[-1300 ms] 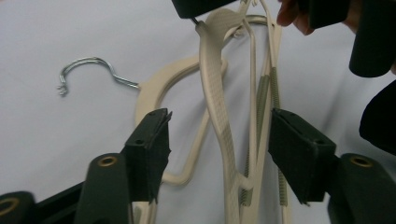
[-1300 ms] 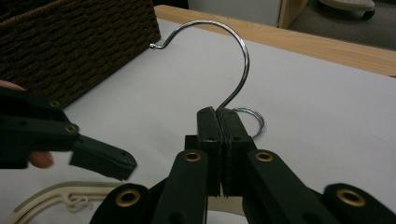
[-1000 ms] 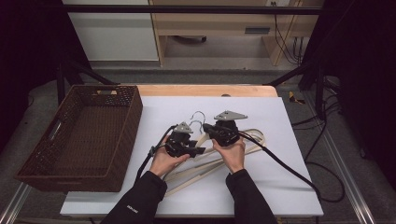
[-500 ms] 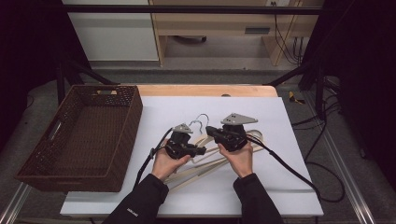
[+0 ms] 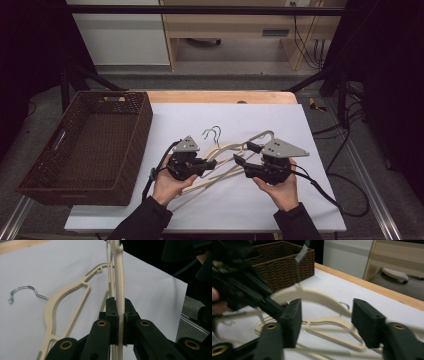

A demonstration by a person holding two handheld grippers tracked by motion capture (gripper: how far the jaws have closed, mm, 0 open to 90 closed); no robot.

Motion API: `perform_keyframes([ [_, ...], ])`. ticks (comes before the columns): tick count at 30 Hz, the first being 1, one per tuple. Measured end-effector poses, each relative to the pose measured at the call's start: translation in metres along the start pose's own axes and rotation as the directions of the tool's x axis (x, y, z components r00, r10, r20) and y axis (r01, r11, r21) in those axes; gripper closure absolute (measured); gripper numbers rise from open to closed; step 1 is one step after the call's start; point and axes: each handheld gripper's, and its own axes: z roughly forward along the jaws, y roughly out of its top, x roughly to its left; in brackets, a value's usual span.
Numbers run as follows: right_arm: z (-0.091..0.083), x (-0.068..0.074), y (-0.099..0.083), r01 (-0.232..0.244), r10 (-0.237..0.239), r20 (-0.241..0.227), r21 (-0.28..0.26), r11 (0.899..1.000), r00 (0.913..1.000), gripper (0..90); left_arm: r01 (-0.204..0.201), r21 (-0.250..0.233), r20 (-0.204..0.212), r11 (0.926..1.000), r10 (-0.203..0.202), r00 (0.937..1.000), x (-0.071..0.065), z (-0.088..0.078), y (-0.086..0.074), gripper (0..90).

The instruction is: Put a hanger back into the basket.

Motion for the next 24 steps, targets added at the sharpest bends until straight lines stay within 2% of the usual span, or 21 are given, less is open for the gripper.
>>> perform_keyframes([
  [2,-0.008,-0.005,-0.006,-0.014,0.015,0.016,-0.01,1.0,0.9998,26.4,-0.014,-0.017,-0.011,0.9998,0.014,0.9998,0.0,-0.01,0.004,86.2],
  [5,-0.017,-0.016,-0.015,-0.035,0.036,0.033,-0.022,0.999,0.9988,19.6,-0.024,-0.042,-0.031,0.9988,0.023,0.9993,-0.002,-0.027,0.01,86.2],
  [9,-0.027,-0.03,-0.03,-0.077,0.079,0.072,-0.027,0.997,0.9942,14.4,-0.055,-0.063,-0.057,0.9965,0.052,0.997,-0.003,-0.05,0.019,86.2],
  [15,-0.038,-0.044,-0.043,-0.11,0.113,0.122,-0.026,0.994,0.9861,9.6,-0.095,-0.088,-0.098,0.9915,0.086,0.9914,0.0,-0.088,0.034,86.2],
  [20,-0.043,-0.048,-0.047,-0.11,0.113,0.143,-0.029,0.994,0.9833,7.1,-0.103,-0.104,-0.131,0.9893,0.089,0.9873,0.011,-0.119,0.04,86.2],
  [21,-0.043,-0.05,-0.048,-0.099,0.102,0.148,-0.029,0.995,0.9837,6.7,-0.107,-0.106,-0.141,0.9887,0.091,0.9858,0.015,-0.125,0.041,86.2],
  [24,-0.045,-0.051,-0.049,-0.109,0.111,0.156,-0.022,0.994,0.9814,6.3,-0.11,-0.104,-0.178,0.9885,0.091,0.9799,0.025,-0.141,0.041,86.3],
])
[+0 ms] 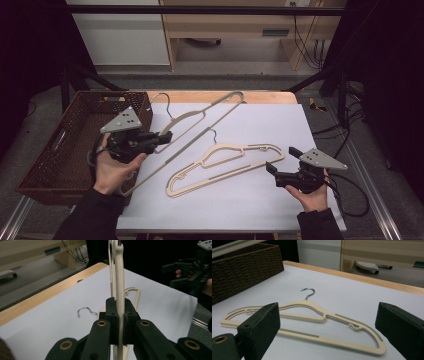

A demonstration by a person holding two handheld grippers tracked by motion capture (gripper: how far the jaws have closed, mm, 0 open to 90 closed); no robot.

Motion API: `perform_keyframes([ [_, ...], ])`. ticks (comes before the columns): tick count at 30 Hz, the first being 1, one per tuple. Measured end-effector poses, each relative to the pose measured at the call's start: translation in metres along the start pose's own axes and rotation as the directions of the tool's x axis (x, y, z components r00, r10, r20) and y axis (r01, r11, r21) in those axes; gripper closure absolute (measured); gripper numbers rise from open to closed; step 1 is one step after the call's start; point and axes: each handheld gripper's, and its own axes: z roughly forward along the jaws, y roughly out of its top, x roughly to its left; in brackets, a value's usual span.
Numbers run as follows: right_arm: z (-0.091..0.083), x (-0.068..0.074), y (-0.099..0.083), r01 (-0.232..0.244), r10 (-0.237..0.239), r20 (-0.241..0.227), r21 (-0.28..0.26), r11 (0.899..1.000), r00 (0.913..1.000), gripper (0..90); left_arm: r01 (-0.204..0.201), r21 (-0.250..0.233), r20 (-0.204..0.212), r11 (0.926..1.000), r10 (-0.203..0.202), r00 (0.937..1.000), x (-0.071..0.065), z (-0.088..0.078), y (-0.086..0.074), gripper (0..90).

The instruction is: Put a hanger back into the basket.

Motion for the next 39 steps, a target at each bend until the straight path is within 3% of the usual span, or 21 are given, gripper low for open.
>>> perform_keyframes([
  [7,0.0,-0.002,-0.001,0.001,-0.001,0.01,0.006,1.0,0.9999,4.8,0.015,-0.013,-0.057,0.9998,-0.016,0.9983,0.035,-0.029,-0.005,86.2],
  [15,0.0,-0.002,-0.002,0.002,-0.002,0.013,0.012,1.0,0.9999,2.9,0.042,-0.018,-0.125,0.999,-0.044,0.9912,0.073,-0.051,-0.014,86.2],
  [29,0.002,-0.002,-0.002,-0.002,0.002,0.019,0.023,1.0,0.9998,0.7,0.076,0.001,-0.227,0.9971,-0.074,0.971,0.128,-0.082,-0.04,86.2],
  [34,0.004,-0.001,-0.003,-0.005,0.004,0.023,0.042,0.999,0.9997,0.6,0.097,0.019,-0.247,0.9951,-0.09,0.9648,0.149,-0.089,-0.055,86.2],
  [39,0.004,-0.001,-0.003,-0.009,0.009,0.02,0.041,0.999,0.9998,0.6,0.124,0.023,-0.258,0.992,-0.114,0.9593,0.161,-0.095,-0.069,86.2],
])
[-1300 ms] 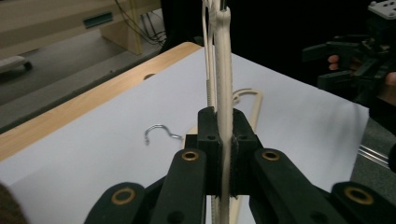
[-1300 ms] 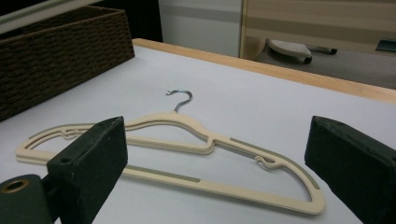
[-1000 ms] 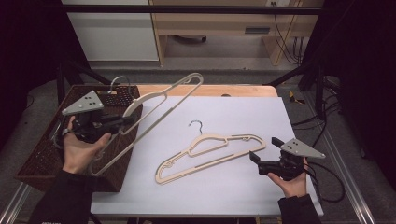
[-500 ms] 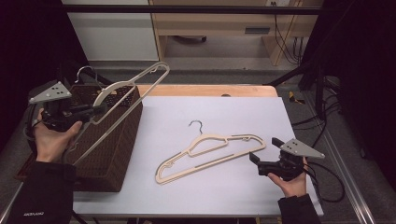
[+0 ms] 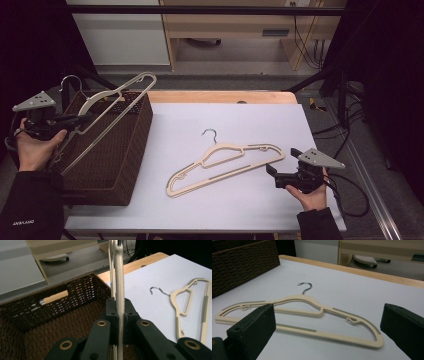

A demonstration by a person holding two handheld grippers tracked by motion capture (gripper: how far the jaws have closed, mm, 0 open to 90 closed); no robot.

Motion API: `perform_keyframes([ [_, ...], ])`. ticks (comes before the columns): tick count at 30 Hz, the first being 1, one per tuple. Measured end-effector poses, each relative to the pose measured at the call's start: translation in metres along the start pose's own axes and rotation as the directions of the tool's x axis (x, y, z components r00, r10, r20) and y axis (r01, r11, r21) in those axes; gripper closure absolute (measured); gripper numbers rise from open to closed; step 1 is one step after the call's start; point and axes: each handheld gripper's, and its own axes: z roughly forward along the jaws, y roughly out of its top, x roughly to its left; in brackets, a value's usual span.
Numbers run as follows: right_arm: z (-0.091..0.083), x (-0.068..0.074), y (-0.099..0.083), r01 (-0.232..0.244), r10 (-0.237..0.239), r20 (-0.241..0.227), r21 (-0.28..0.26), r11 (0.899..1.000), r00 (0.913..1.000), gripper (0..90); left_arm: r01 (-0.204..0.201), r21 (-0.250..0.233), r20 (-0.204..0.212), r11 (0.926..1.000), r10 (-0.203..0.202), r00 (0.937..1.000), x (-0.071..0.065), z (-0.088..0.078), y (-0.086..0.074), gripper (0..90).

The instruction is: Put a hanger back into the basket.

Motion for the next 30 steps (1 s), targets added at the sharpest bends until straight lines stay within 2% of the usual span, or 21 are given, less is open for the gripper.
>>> perform_keyframes([
  [6,0.001,0.0,0.0,0.002,-0.002,-0.002,0.005,1.0,1.0,0.6,0.029,0.043,-0.04,0.9986,-0.028,0.9988,0.017,0.005,-0.015,86.2],
  [10,0.001,0.001,-0.001,0.006,-0.006,-0.005,0.006,1.0,1.0,0.6,0.049,0.077,-0.051,0.9959,-0.045,0.9977,0.023,0.01,-0.025,86.2],
  [13,0.001,0.0,-0.001,0.007,-0.006,-0.004,0.005,1.0,1.0,0.6,0.06,0.085,-0.039,0.9946,-0.057,0.9976,0.027,0.01,-0.032,86.2],
  [17,0.002,0.001,-0.001,0.009,-0.009,-0.004,0.007,1.0,1.0,0.6,0.061,0.13,-0.019,0.9896,-0.059,0.998,0.028,0.01,-0.041,86.3],
  [20,0.002,0.001,-0.001,0.005,-0.005,-0.007,0.014,1.0,1.0,0.6,0.051,0.172,-0.016,0.9838,-0.049,0.9987,0.027,0.012,-0.048,86.3],
  [23,0.004,0.001,-0.002,0.009,-0.008,-0.008,0.02,1.0,0.9999,0.6,0.075,0.188,-0.013,0.9793,-0.074,0.9972,0.029,0.014,-0.056,86.3],
  [26,0.005,0.002,-0.002,0.01,-0.01,-0.01,0.023,1.0,0.9999,0.6,0.093,0.238,-0.02,0.9669,-0.09,0.9957,0.03,0.022,-0.065,86.3],
  [27,0.005,0.002,-0.002,0.007,-0.007,-0.011,0.025,1.0,0.9999,0.6,0.084,0.258,-0.025,0.9626,-0.08,0.9965,0.03,0.025,-0.067,86.3],
  [30,0.006,0.001,-0.003,0.012,-0.011,-0.013,0.027,1.0,0.9998,0.6,0.09,0.293,-0.041,0.9519,-0.082,0.9958,0.027,0.037,-0.072,86.0],
])
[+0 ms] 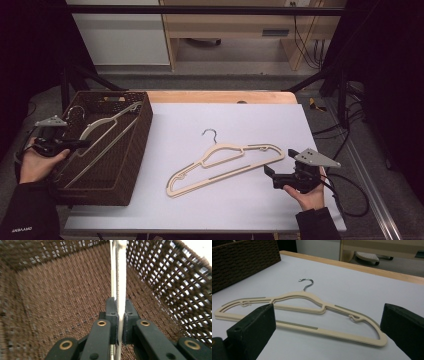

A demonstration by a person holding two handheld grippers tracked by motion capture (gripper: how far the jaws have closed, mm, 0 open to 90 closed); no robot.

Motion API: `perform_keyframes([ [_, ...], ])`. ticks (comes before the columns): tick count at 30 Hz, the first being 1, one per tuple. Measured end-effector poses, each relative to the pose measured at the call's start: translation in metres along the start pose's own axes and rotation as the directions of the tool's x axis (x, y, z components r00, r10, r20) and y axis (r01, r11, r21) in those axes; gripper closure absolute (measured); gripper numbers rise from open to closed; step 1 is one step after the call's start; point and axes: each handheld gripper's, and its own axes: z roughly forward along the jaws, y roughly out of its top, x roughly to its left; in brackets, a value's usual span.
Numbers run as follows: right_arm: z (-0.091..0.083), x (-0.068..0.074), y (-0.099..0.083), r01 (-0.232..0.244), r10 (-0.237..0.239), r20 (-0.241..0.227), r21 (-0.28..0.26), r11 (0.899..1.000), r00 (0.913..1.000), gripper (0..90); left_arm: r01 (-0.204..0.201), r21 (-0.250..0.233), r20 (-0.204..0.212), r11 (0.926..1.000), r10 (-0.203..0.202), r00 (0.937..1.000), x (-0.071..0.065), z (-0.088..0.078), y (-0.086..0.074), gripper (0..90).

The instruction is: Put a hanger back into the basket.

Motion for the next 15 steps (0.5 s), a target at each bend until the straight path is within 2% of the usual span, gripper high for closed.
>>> perform_keyframes([
  [2,0.0,0.0,0.0,-0.004,0.004,0.002,-0.002,1.0,1.0,0.6,0.012,0.019,-0.015,0.9998,-0.011,0.9998,0.0,0.005,0.0,85.5],
  [5,0.0,0.0,0.0,-0.006,0.006,0.001,-0.002,1.0,1.0,0.6,0.056,0.067,-0.039,0.9961,-0.054,0.9978,0.001,0.012,0.0,83.6],
  [7,0.0,0.0,0.0,-0.006,0.006,0.0,-0.006,1.0,1.0,0.6,0.078,0.06,-0.058,0.9951,-0.075,0.9955,0.003,0.01,-0.002,78.7],
  [9,-0.001,-0.001,0.0,0.0,0.0,0.001,-0.006,1.0,1.0,0.6,0.099,0.029,-0.071,0.9946,-0.097,0.9927,0.004,0.005,-0.003,73.4],
  [11,-0.001,-0.001,0.001,-0.006,0.006,0.003,-0.008,1.0,1.0,0.6,0.122,-0.027,-0.097,0.9922,-0.124,0.9875,0.003,-0.003,-0.004,65.5],
  [15,0.0,0.0,0.0,-0.01,0.01,0.001,-0.007,1.0,0.9999,0.6,0.147,-0.133,-0.134,0.9803,-0.164,0.9772,0.0,-0.021,-0.006,54.9],
])
